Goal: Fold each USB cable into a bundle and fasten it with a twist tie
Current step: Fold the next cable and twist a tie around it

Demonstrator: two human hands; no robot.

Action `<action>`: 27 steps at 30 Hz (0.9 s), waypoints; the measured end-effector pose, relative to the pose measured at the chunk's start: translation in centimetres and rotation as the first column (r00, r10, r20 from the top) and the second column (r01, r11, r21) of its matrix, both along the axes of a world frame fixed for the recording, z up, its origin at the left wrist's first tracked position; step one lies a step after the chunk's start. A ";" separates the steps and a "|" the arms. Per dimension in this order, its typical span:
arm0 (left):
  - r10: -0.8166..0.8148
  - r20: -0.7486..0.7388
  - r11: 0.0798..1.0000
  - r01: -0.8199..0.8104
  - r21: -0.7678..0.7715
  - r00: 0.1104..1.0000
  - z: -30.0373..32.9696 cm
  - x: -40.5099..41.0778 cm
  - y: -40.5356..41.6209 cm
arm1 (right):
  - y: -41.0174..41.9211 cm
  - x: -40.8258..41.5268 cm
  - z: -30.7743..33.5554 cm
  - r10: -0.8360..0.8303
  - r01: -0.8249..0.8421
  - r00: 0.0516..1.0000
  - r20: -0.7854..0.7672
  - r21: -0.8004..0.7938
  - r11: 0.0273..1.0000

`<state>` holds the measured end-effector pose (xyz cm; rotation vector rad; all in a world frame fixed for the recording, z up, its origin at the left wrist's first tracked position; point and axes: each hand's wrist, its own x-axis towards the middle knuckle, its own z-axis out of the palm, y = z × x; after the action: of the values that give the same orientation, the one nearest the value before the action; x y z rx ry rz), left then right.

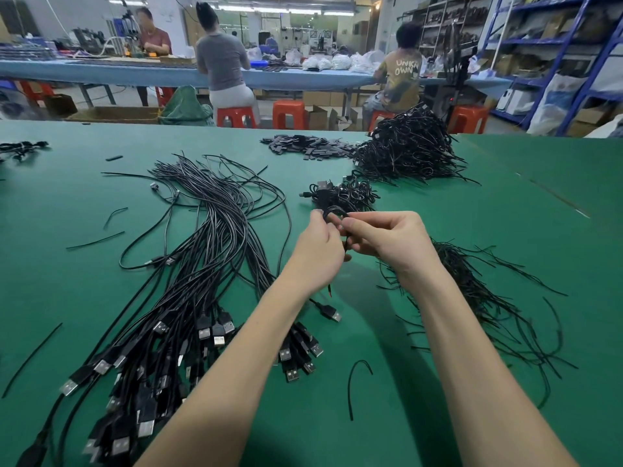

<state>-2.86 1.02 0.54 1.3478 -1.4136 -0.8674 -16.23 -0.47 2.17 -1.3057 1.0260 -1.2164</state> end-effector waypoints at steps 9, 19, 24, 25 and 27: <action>-0.068 0.173 0.998 0.066 0.019 0.983 0.0 0.5 0.4 | 0.1 0.0 0.1 -0.052 0.045 0.988 -0.146 -0.049 0.998; -0.201 0.329 0.980 0.191 0.062 0.923 0.1 0.4 0.3 | 0.3 -0.6 0.5 0.009 -0.013 0.990 -0.144 -0.028 1.000; -0.314 -0.178 0.933 0.338 0.123 0.932 0.1 -0.3 0.2 | -0.5 -1.7 0.9 -0.031 0.031 1.000 0.001 0.156 0.987; -0.281 -0.276 0.940 0.322 0.115 0.919 0.1 -0.4 0.3 | -0.6 -1.9 0.9 -0.052 0.047 0.998 0.022 0.178 0.983; -0.239 -0.378 0.951 0.294 0.094 0.894 -0.2 -0.6 0.2 | -0.7 -2.1 0.6 -0.098 0.087 0.994 0.047 0.198 0.976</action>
<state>-3.46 1.22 0.32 1.0404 -1.2743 -1.3550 -18.30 -1.17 2.78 -1.0763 1.1456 -1.1824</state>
